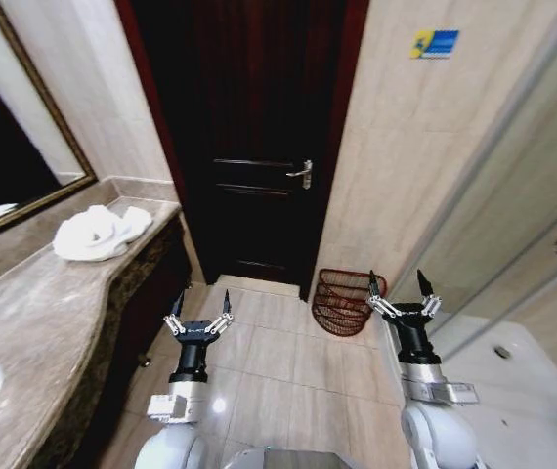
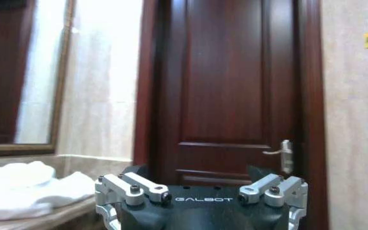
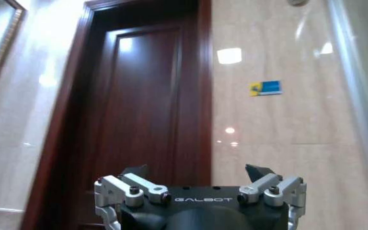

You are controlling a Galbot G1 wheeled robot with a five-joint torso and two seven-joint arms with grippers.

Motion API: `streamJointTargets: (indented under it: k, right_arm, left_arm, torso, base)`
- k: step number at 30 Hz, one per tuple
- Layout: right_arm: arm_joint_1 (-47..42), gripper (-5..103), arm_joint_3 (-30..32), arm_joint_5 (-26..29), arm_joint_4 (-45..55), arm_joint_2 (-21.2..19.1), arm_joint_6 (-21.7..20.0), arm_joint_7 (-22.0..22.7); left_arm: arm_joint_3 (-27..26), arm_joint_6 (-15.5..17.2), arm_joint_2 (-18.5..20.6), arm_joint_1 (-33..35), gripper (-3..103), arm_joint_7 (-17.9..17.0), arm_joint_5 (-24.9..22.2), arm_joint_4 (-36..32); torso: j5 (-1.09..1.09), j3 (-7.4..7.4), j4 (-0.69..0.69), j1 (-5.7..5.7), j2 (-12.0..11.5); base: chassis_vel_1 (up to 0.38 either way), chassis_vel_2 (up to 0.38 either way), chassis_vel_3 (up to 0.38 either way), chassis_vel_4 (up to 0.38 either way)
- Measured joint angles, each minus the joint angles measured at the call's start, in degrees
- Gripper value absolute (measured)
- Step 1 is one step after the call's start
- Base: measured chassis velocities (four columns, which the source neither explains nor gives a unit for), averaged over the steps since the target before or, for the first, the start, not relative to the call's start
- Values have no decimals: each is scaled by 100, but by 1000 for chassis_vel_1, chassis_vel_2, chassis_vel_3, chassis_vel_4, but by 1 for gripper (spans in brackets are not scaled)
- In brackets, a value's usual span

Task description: Discard the used towel into the hamper.

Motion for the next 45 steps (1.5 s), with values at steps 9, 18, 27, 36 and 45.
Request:
streamJointTargets:
  k: [9,18,27,36,45]
  right_arm:
    - [-22,100,-19,-23,10,10,-7,-30]
    - [-62,100,-33,-109,113,31,-195,9]
    - [-104,100,-91,-59,188,108,-169,-15]
    - [-240,100,-27,52,170,119,48,-283]
    - [-228,100,-33,74,123,120,71,-335]
  left_arm:
    - [16,-3,0,-23,100,-4,68,70]
    - [-42,-5,0,-16,103,-72,118,70]
    - [-116,-101,0,25,100,-269,703,72]
    - [-6,116,0,61,99,-321,12,158]
    - [-5,212,0,27,99,-409,-9,188]
  torso:
    - [0,0,1,0,-1]
    - [-1,0,0,0,-1]
    - [1,0,1,0,-1]
    - [1,-1,0,-3,0]
    - [0,1,1,2,-1]
  base:
    - [127,120,136,126]
    - [131,116,120,111]
    - [81,81,68,80]
    - [-34,39,40,-37]
    - [-159,175,165,-170]
